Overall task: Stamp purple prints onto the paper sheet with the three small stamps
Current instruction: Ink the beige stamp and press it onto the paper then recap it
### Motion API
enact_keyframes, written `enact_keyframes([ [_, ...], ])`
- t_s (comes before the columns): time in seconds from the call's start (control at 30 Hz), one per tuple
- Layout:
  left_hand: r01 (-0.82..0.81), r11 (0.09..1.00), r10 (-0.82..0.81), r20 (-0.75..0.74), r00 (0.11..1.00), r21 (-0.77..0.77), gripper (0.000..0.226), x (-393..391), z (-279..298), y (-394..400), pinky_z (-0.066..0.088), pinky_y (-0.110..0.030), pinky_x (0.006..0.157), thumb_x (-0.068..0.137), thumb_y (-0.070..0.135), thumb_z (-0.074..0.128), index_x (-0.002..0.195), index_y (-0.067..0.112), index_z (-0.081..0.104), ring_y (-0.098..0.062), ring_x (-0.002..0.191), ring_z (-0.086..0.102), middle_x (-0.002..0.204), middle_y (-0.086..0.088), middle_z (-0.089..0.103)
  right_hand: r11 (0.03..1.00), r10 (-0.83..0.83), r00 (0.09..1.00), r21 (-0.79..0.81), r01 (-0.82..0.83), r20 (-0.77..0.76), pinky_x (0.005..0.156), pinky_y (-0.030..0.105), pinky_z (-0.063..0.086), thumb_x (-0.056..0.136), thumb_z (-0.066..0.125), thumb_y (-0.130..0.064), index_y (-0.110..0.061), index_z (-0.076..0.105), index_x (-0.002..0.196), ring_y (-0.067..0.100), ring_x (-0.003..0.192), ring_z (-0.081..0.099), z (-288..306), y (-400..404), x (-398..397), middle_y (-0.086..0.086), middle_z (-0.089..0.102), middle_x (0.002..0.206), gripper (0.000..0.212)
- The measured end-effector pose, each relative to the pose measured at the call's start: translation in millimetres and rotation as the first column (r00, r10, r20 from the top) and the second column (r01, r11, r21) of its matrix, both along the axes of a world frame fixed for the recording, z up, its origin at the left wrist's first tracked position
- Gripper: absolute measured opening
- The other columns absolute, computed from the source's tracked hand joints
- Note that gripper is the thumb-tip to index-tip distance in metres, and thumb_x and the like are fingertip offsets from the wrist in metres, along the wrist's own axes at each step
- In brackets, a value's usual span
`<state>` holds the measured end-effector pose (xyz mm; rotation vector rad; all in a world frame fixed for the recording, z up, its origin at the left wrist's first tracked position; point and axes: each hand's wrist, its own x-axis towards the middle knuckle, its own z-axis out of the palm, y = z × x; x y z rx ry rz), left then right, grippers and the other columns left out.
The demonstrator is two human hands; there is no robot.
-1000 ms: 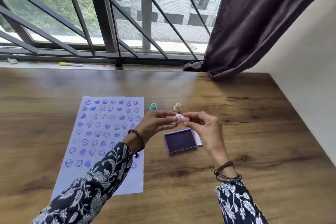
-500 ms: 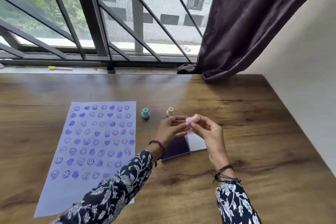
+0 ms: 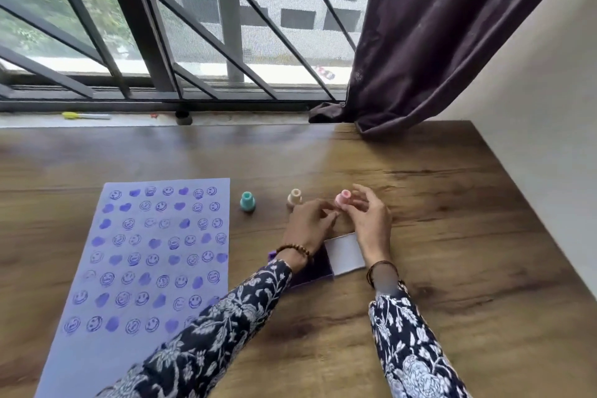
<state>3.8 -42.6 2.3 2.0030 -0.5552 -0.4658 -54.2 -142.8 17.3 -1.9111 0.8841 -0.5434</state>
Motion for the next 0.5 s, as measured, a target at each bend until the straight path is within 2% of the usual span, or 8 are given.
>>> enact_keyframes([
  [0.07, -0.076, 0.997, 0.076, -0.020, 0.997, -0.021, 0.009, -3.1, -2.9, 21.0, 0.058, -0.044, 0.070, 0.080, 0.019, 0.065, 0.075, 0.013, 0.067, -0.022, 0.068, 0.068, 0.071, -0.010, 0.072, 0.987, -0.081, 0.995, -0.133, 0.087, 0.049, 0.075, 0.024, 0.051, 0.075, 0.071, -0.007, -0.013, 0.062, 0.106, 0.012, 0.081, 0.062, 1.4, 10.7, -4.2, 0.001, 0.062, 0.098, 0.032],
  [0.13, -0.191, 0.981, 0.189, -0.040, 0.981, -0.046, 0.009, -1.3, -2.4, 39.1, 0.057, -0.043, 0.071, 0.079, 0.018, 0.066, 0.074, 0.011, 0.067, -0.023, 0.069, 0.067, 0.073, -0.012, 0.072, 0.966, -0.052, 0.993, -0.248, 0.077, 0.108, 0.073, 0.024, 0.052, 0.077, 0.068, -0.005, -0.014, 0.062, 0.100, 0.011, 0.077, 0.061, 2.4, 26.2, -5.8, 0.003, 0.063, 0.094, 0.026],
  [0.23, -0.295, 0.955, 0.295, -0.001, 0.955, -0.037, 0.008, 7.3, 2.6, 54.4, 0.049, -0.022, 0.072, 0.080, 0.017, 0.064, 0.078, 0.010, 0.068, -0.019, 0.075, 0.066, 0.081, -0.011, 0.073, 0.964, 0.089, 0.995, -0.256, -0.074, 0.049, 0.077, 0.028, 0.053, 0.077, 0.068, -0.003, -0.012, 0.062, 0.102, 0.017, 0.080, 0.063, 0.9, 47.4, 5.6, 0.008, 0.066, 0.096, 0.027],
  [0.3, -0.311, 0.950, 0.311, 0.001, 0.950, 0.032, 0.013, 13.0, 4.3, 57.8, 0.042, -0.017, 0.072, 0.083, 0.017, 0.060, 0.091, 0.008, 0.066, -0.020, 0.085, 0.066, 0.092, -0.011, 0.073, 0.951, 0.196, 0.981, -0.242, -0.192, -0.008, 0.082, 0.023, 0.050, 0.076, 0.070, -0.005, -0.013, 0.061, 0.109, 0.015, 0.085, 0.062, -0.7, 55.8, 16.6, 0.006, 0.065, 0.101, 0.035],
  [0.33, -0.308, 0.949, 0.309, -0.011, 0.951, 0.070, 0.018, 15.9, 3.5, 57.4, 0.042, -0.018, 0.077, 0.084, 0.017, 0.058, 0.099, 0.008, 0.064, -0.021, 0.091, 0.065, 0.099, -0.011, 0.071, 0.941, 0.239, 0.970, -0.240, -0.240, -0.033, 0.084, 0.022, 0.049, 0.075, 0.070, -0.006, -0.014, 0.061, 0.111, 0.014, 0.088, 0.061, -0.8, 59.0, 21.4, 0.005, 0.065, 0.103, 0.038],
  [0.4, -0.280, 0.953, 0.287, -0.052, 0.956, 0.119, 0.025, 22.1, 3.7, 53.6, 0.047, -0.027, 0.089, 0.086, 0.015, 0.053, 0.109, 0.009, 0.061, -0.023, 0.098, 0.064, 0.106, -0.011, 0.070, 0.933, 0.282, 0.958, -0.218, -0.287, -0.053, 0.087, 0.026, 0.050, 0.077, 0.068, -0.006, -0.015, 0.063, 0.109, 0.018, 0.094, 0.063, -1.2, 62.5, 28.6, 0.006, 0.067, 0.105, 0.034],
  [0.47, -0.260, 0.962, 0.269, -0.141, 0.953, 0.078, 0.023, 27.5, 5.4, 49.1, 0.053, -0.036, 0.086, 0.086, 0.011, 0.050, 0.104, 0.009, 0.063, -0.022, 0.086, 0.068, 0.098, -0.013, 0.072, 0.943, 0.267, 0.963, -0.192, -0.270, -0.045, 0.088, 0.029, 0.050, 0.078, 0.066, -0.005, -0.014, 0.065, 0.102, 0.020, 0.093, 0.064, -0.9, 63.4, 32.1, 0.008, 0.069, 0.101, 0.026],
  [0.5, -0.265, 0.964, 0.266, -0.196, 0.944, 0.031, 0.020, 29.0, 6.9, 48.8, 0.056, -0.035, 0.081, 0.085, 0.008, 0.051, 0.100, 0.007, 0.065, -0.019, 0.077, 0.069, 0.094, -0.014, 0.072, 0.956, 0.248, 0.968, -0.157, -0.250, -0.029, 0.088, 0.029, 0.050, 0.077, 0.066, -0.004, -0.012, 0.066, 0.099, 0.019, 0.091, 0.065, 0.2, 63.5, 32.5, 0.010, 0.070, 0.099, 0.023],
])
